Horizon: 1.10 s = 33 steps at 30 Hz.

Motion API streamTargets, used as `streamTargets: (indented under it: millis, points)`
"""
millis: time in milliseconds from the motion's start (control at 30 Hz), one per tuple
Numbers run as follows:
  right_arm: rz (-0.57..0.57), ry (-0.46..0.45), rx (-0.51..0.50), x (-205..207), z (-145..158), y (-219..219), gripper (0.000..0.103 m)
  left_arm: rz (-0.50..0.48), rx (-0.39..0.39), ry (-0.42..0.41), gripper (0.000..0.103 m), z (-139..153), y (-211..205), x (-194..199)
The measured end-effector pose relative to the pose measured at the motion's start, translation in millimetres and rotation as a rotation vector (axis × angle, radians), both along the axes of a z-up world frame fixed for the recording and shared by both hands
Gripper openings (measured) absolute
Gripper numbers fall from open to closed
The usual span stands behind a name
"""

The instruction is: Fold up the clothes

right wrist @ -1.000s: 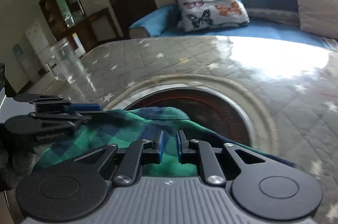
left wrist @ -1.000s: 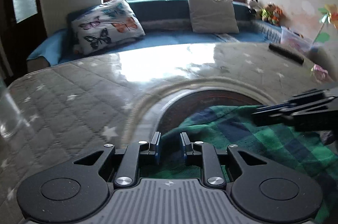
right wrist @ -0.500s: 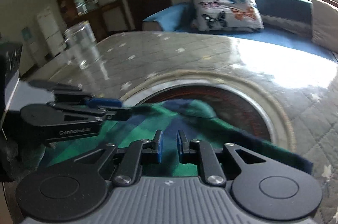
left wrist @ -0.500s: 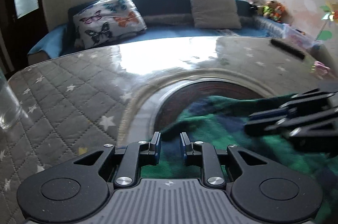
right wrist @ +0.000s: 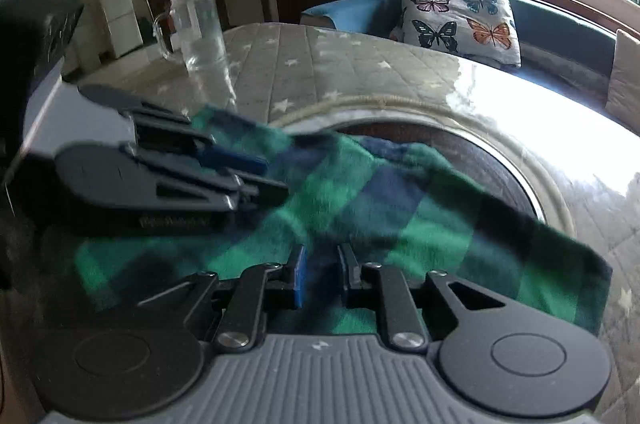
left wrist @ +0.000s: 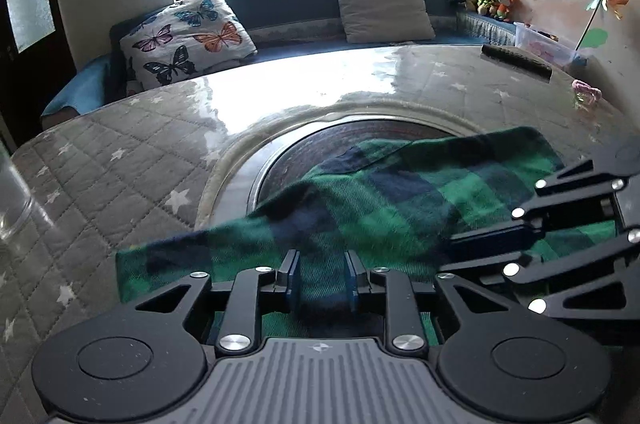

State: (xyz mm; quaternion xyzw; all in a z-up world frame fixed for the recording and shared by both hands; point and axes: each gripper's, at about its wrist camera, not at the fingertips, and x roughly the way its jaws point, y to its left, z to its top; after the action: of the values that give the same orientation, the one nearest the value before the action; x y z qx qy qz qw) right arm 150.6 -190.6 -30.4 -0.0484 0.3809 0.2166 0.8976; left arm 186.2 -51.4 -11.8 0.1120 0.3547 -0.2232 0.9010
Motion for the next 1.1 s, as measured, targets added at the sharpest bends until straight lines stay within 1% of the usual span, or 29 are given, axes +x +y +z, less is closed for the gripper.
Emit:
streamTargets:
  millis: [100,300,367,400,433,600,700,767,800,833,1033,1100]
  points:
    - [0.026,-0.008,0.010,-17.3,5.1,1.5,0.020,0.011,-0.004,-0.015,0.030,3.0,11.3,-13.5]
    - [0.104,-0.014,-0.009,-56.0,4.0,13.6,0.025,0.057,0.005,-0.043,0.030,4.3,35.2,-48.8]
    - [0.130,-0.017,-0.018,-69.4,1.7,18.8,0.028,0.076,0.007,-0.052,0.034,4.4,42.9,-61.0]
    - [0.139,-0.023,-0.023,-75.8,0.5,20.5,0.030,0.086,0.008,-0.057,0.039,4.5,46.8,-67.1]
    - [0.151,-0.029,-0.026,-81.4,-0.3,22.4,0.030,0.095,0.009,-0.062,0.040,4.5,50.7,-73.1]
    - [0.171,-0.047,-0.019,-100.1,-2.9,26.5,0.033,0.143,0.014,-0.085,0.041,4.8,70.2,-103.5]
    - [0.178,-0.049,-0.009,-108.3,-1.2,23.3,0.033,0.158,0.000,-0.087,0.043,4.6,81.4,-117.7]
    - [0.173,-0.050,0.007,-115.0,3.2,16.9,0.034,0.166,-0.011,-0.087,0.044,4.4,88.8,-126.8]
    - [0.166,-0.049,0.016,-117.0,4.4,12.8,0.039,0.171,-0.016,-0.087,0.046,4.3,92.5,-131.4]
    - [0.151,-0.047,0.020,-119.1,4.8,8.2,0.040,0.171,-0.016,-0.088,0.046,3.7,95.4,-134.8]
    - [0.068,-0.039,0.008,-130.7,5.2,-20.0,0.040,0.138,0.028,-0.084,0.046,-4.4,100.1,-144.4]
    - [0.039,-0.039,-0.003,-134.2,5.4,-29.8,0.040,0.127,0.052,-0.096,0.046,-7.5,99.3,-145.8]
